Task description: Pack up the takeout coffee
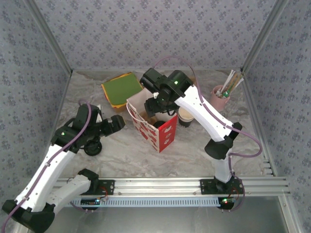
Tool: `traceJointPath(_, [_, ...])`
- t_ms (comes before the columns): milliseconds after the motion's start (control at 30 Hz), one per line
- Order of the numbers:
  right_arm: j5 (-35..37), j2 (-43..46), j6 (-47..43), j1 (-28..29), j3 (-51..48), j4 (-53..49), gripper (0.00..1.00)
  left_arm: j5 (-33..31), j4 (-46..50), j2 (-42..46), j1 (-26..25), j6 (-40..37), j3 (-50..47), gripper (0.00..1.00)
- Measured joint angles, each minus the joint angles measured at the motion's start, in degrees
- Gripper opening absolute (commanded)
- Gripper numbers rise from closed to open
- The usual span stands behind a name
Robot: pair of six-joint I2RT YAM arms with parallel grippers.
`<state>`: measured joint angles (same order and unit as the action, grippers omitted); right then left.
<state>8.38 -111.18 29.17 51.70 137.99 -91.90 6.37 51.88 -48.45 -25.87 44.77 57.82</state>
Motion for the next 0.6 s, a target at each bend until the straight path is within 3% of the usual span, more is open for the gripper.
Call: traceJointPath(600, [1.29,4.63,0.0,0.09,-0.72,0.0,0.78,-0.28,1.16,-1.18,0.0,-0.83,2.05,1.0])
